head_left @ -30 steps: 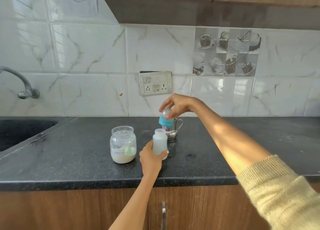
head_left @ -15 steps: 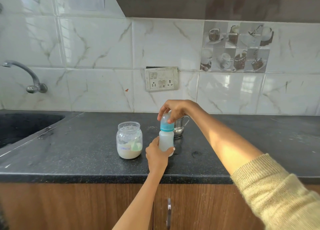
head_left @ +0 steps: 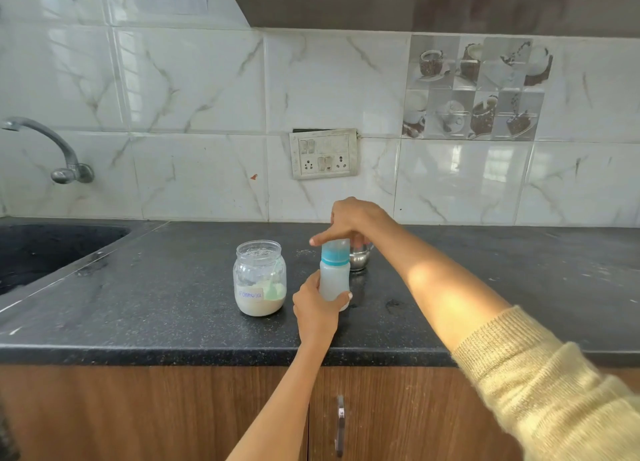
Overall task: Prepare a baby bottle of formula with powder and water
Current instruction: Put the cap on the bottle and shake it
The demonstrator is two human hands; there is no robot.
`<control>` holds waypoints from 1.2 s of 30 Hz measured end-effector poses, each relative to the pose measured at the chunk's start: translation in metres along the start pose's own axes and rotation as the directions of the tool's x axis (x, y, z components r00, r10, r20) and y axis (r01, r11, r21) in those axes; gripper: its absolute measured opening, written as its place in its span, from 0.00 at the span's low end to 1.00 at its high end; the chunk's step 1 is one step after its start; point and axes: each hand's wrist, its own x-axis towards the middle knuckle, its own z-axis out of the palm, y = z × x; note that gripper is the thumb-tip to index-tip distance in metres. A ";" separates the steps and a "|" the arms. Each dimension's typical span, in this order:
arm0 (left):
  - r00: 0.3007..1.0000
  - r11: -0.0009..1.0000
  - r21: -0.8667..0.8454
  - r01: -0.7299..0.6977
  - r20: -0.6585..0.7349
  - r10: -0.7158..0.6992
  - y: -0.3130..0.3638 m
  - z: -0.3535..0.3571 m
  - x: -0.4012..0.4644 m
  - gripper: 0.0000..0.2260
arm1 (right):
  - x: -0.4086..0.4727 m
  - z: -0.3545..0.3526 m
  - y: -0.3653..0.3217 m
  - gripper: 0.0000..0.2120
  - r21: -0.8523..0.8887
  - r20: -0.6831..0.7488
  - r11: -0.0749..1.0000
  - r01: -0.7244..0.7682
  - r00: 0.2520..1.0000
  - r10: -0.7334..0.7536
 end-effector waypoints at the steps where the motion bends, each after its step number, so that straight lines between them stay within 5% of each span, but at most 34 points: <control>1: 1.000 1.000 0.000 0.005 -0.001 -0.005 0.001 0.000 0.000 0.25 | 0.000 0.005 -0.001 0.32 -0.041 -0.045 0.999 -0.033 0.998 0.031; 5: 1.000 1.000 0.000 0.013 0.001 -0.013 0.001 0.000 0.000 0.25 | -0.001 0.009 0.001 0.39 -0.022 -0.100 0.995 -0.095 0.991 0.092; 12: 1.000 1.000 0.008 0.009 0.010 -0.009 0.001 -0.001 -0.001 0.26 | -0.004 -0.021 0.012 0.29 0.244 0.261 0.967 0.080 0.954 -0.145; 15: 1.000 1.000 0.010 0.012 0.012 -0.012 0.001 -0.001 -0.002 0.26 | -0.004 -0.016 0.009 0.25 0.130 0.178 0.989 0.072 0.979 -0.095; 20: 1.000 1.000 0.004 0.011 0.002 -0.011 0.002 -0.002 -0.002 0.25 | -0.006 -0.004 0.002 0.35 -0.110 -0.081 0.992 -0.066 0.995 0.057; 26: 1.000 1.000 0.016 0.010 0.006 -0.010 0.001 -0.001 -0.001 0.27 | -0.002 -0.017 0.011 0.29 0.164 0.162 0.979 0.119 0.976 -0.146; 29: 1.000 1.000 0.007 -0.005 0.002 0.005 0.000 0.000 -0.001 0.26 | 0.000 -0.005 0.010 0.24 0.093 0.038 0.993 0.072 0.996 -0.076; 33: 1.000 1.000 0.003 -0.008 -0.002 0.008 -0.001 -0.001 -0.001 0.25 | 0.004 0.013 0.006 0.33 0.039 -0.153 0.999 -0.010 0.988 0.016; 36: 1.000 1.000 0.003 -0.005 0.002 0.005 -0.001 -0.001 0.000 0.25 | 0.004 0.003 0.008 0.36 0.129 0.087 0.992 0.010 0.996 -0.021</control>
